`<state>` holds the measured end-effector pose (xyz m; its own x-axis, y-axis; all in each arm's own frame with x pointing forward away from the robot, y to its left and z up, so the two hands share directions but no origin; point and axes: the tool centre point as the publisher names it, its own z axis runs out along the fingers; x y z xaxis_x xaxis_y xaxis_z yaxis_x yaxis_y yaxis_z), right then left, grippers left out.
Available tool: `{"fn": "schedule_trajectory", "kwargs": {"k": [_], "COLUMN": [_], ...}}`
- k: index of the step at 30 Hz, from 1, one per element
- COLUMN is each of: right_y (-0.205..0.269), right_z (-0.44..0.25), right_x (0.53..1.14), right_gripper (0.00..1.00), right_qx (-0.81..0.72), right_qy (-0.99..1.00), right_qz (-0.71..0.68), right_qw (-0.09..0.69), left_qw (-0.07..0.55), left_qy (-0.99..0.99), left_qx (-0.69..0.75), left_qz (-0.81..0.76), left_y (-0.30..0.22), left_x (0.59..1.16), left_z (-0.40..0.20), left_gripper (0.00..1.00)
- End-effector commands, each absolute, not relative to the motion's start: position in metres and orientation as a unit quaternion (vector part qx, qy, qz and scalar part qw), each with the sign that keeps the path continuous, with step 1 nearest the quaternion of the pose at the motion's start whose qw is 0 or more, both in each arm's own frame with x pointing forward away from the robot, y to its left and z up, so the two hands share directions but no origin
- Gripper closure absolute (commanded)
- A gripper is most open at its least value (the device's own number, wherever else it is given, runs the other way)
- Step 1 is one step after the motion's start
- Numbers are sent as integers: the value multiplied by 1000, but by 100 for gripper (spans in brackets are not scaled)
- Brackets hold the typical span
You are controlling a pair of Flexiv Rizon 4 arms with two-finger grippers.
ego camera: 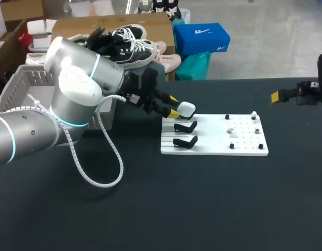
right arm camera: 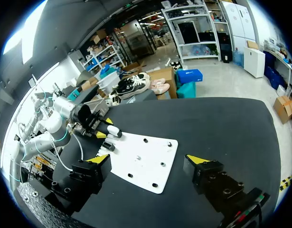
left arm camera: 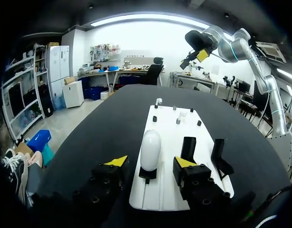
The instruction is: Pick up each earbud case from the left stands, insert the matching earbuds, close the lid, and place the case in the box.
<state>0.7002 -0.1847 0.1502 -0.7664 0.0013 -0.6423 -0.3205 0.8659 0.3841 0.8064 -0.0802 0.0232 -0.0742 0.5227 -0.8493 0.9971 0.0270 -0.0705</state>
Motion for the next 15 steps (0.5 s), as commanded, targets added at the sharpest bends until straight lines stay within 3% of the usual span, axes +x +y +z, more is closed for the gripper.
{"fn": "schedule_trajectory", "kwargs": {"k": [1,15], "right_y": [-186,-186], "right_z": [150,150], "right_x": [701,701], "right_gripper": [0,0], "right_qx": [-90,-90], "right_qy": [907,907], "right_qz": [246,246], "right_qw": [330,330], "left_qw": [326,328], "left_qy": [633,627], "left_qx": [598,602], "left_qz": [-366,-369], "left_y": [-84,-91], "left_x": [812,810], "left_z": [22,21], "left_gripper": [40,50]}}
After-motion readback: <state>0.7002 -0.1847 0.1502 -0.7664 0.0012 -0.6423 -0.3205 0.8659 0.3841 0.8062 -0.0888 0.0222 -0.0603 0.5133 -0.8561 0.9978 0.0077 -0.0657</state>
